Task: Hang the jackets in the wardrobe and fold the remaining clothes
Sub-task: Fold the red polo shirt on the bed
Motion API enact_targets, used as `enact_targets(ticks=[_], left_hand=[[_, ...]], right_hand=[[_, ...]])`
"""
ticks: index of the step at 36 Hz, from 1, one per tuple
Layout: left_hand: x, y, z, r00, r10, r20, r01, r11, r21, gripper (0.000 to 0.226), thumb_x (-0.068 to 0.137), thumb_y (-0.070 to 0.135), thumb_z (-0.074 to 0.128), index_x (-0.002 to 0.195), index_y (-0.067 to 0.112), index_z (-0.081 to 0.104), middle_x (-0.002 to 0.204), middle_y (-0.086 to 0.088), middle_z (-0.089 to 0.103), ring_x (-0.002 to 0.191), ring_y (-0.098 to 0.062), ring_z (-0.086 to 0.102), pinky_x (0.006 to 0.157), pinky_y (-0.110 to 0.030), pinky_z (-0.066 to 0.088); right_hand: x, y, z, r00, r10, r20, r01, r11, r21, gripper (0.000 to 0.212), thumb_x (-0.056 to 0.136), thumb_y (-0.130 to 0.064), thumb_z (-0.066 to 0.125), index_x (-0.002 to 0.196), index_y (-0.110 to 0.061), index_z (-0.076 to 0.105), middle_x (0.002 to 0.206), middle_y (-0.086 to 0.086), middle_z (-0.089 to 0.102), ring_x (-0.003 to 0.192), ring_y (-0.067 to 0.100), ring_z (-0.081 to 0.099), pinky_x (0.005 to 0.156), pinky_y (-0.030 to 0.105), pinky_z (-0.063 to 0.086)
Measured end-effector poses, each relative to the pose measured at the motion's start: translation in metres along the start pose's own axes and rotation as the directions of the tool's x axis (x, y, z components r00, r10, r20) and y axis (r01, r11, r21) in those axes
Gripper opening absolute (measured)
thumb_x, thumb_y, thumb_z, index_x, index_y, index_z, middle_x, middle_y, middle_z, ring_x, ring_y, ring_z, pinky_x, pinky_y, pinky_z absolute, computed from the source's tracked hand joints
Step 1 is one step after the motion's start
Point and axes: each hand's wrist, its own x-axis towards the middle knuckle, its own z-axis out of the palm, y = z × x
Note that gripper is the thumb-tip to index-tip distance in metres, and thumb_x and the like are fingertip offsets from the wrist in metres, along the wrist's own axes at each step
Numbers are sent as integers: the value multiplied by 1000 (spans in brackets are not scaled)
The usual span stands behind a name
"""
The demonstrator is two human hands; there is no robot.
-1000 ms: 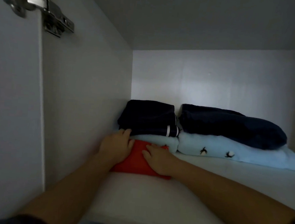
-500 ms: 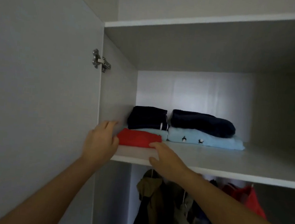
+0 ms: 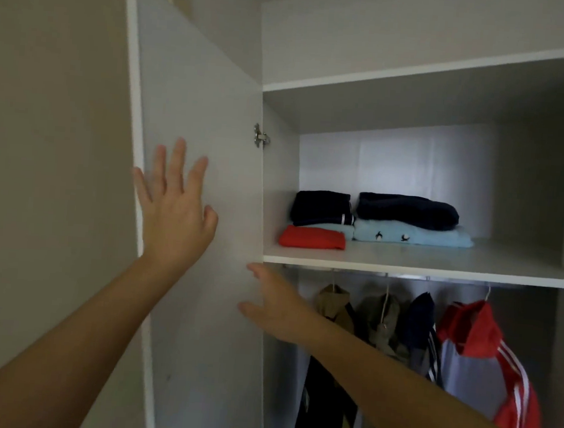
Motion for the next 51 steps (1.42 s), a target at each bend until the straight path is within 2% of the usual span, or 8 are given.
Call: enact_targets(ticks=[5,8,13,23,29,33,37,51], left_hand=[[3,-50,-12,963,-227,142,260,921,-292,89,83,11,60,152,8,5,159,-17,0,144,-37,13,115,-48,19],[1,-72,-8,894,-233,383,411,766,-494,78,91,9,53,151,7,4,150,-15,33,129,-35,42,103,-39,35],[2,-92,-5,901,-102,422,351,744,-569,51,92,9,55,138,5,32,129,-12,52,115,-30,53,89,-29,38],[-7,-38,-6,916,90,392,184,772,-608,76,92,23,54,151,17,6,109,-13,62,84,-26,63,76,-39,52],[-2,61,12,912,269,310,45,685,-727,100,91,18,58,147,15,-25,160,-4,-10,136,-18,33,99,-12,34],[7,138,40,915,310,257,-53,725,-687,97,90,9,54,137,6,-31,154,-16,-26,145,-29,-16,120,-33,-1],[19,211,80,927,280,248,-134,869,-477,93,94,23,50,139,-8,-26,151,-30,-23,142,-43,-16,119,-43,-3],[49,338,225,966,165,201,-135,979,-154,80,99,30,37,143,-9,-17,152,-34,-7,140,-53,2,116,-54,12]], right_hand=[[15,-46,54,1000,27,16,-28,998,56,93,83,-50,64,152,-29,6,157,-4,17,142,16,23,111,29,24],[34,-71,86,998,67,-1,-66,994,84,102,80,-50,67,152,-28,-1,160,-5,9,146,16,15,117,38,22],[54,-95,128,968,227,-105,-213,968,129,105,82,-44,66,151,-28,-11,160,2,5,145,24,19,113,44,29],[11,-65,106,931,232,-281,-207,972,115,93,88,-21,57,152,-29,-10,140,5,46,108,21,58,87,32,52],[-40,-12,31,920,221,-324,-200,975,97,56,90,-12,53,142,-20,34,115,1,64,101,15,63,83,27,54],[-63,30,-22,888,294,-353,-267,956,125,32,92,-10,52,124,-15,52,108,-6,62,91,4,61,72,7,48],[-66,80,-72,833,406,-375,-400,911,98,22,93,-14,56,114,-9,57,111,8,65,98,19,62,87,32,52],[-23,262,-142,780,519,-350,-469,855,222,26,94,-26,56,73,-11,50,78,3,59,72,13,55,63,16,43]])
